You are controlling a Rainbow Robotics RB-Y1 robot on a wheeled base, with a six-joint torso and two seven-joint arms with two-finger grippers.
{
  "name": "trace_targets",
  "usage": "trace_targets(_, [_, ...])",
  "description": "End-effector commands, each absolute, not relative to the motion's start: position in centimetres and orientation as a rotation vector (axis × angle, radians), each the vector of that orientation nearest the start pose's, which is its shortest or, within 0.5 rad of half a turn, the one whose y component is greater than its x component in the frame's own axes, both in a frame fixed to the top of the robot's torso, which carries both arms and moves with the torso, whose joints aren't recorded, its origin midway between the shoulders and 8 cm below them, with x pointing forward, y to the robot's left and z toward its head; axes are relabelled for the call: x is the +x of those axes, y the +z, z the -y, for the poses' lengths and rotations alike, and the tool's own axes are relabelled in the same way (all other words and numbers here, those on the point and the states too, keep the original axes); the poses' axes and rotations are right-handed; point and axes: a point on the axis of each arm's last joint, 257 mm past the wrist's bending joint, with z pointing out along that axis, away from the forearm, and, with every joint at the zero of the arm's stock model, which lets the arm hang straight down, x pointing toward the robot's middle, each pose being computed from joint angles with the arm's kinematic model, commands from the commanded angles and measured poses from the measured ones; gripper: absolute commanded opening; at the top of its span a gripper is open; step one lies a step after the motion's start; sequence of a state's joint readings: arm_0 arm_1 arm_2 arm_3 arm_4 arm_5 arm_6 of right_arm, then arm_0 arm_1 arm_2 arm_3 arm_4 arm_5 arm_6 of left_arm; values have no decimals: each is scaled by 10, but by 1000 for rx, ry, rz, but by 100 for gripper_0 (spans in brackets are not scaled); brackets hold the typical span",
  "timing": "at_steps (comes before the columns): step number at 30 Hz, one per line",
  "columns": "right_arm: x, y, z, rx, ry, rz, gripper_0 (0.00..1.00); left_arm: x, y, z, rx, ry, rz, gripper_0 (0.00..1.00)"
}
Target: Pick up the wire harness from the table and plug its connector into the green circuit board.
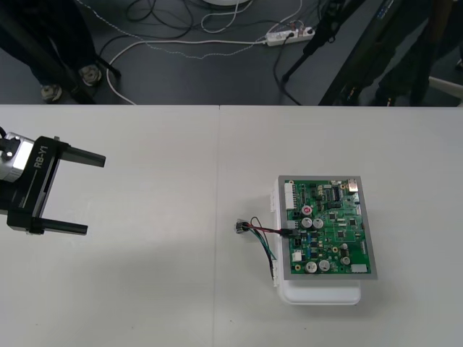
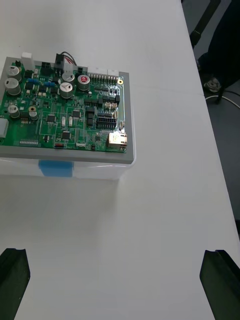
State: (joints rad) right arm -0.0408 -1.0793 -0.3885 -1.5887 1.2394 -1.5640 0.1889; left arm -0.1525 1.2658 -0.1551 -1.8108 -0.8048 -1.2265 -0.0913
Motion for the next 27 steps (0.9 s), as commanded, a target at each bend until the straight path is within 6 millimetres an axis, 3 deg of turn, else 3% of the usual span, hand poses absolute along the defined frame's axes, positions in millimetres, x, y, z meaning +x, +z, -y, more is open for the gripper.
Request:
trace_targets(1, [355, -111, 357, -1793, 226, -1416, 100, 327, -97, -202, 1652, -713, -1353, 100])
trace_targets(27, [351, -114, 355, -1796, 242, -1417, 100, 320, -101, -203, 1673, -740, -1367, 100])
